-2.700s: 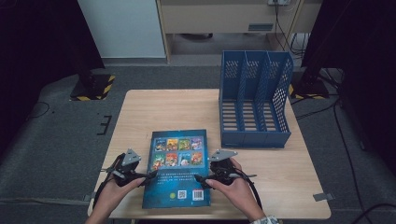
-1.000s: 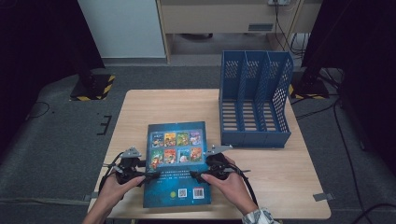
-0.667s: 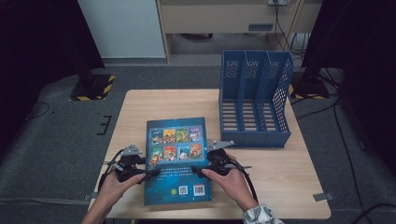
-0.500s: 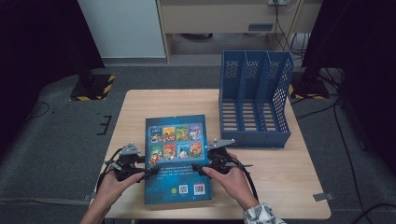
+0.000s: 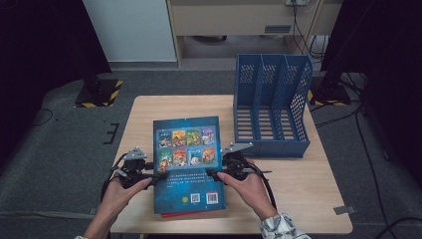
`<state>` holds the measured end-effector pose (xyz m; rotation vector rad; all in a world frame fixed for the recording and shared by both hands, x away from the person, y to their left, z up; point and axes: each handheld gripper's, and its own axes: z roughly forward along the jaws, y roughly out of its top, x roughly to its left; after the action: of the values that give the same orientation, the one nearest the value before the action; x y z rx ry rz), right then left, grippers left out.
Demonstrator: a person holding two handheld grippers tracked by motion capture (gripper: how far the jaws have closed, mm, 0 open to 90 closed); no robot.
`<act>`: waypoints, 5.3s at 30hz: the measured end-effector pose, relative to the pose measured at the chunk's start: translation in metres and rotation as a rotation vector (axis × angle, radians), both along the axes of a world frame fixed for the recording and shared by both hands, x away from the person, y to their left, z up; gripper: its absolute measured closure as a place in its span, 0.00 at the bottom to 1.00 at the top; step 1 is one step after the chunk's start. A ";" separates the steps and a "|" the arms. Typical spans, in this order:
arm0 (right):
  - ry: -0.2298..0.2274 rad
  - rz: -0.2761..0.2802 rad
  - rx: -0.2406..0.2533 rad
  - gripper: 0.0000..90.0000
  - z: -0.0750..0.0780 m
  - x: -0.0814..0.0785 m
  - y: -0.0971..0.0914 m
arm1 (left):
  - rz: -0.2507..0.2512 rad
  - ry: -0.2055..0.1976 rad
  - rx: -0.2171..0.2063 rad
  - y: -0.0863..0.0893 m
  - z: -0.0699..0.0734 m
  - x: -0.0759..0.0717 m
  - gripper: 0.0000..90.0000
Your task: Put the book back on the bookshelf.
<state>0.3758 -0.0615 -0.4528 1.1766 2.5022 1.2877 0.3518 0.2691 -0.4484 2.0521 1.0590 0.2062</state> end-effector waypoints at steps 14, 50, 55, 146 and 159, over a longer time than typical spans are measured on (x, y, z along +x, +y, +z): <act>-0.021 -0.005 0.031 0.49 0.020 0.005 0.000 | 0.002 -0.051 -0.022 0.004 0.028 0.003 0.45; -0.212 -0.040 0.014 0.57 0.060 0.049 0.013 | 0.042 -0.256 0.061 0.004 0.065 0.052 0.54; -0.214 -0.026 0.016 0.58 0.060 0.051 0.015 | 0.036 -0.246 0.057 0.006 0.067 0.055 0.54; -0.393 0.198 0.229 0.64 0.130 0.038 0.016 | 0.057 -0.270 -0.050 -0.009 0.063 0.059 0.31; -0.386 0.193 0.243 0.71 0.116 0.044 0.012 | 0.064 -0.269 -0.056 -0.010 0.062 0.059 0.32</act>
<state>0.4196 -0.0491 -0.3364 0.6464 2.2630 1.7162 0.4112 0.2593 -0.3861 1.8794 0.9523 0.4662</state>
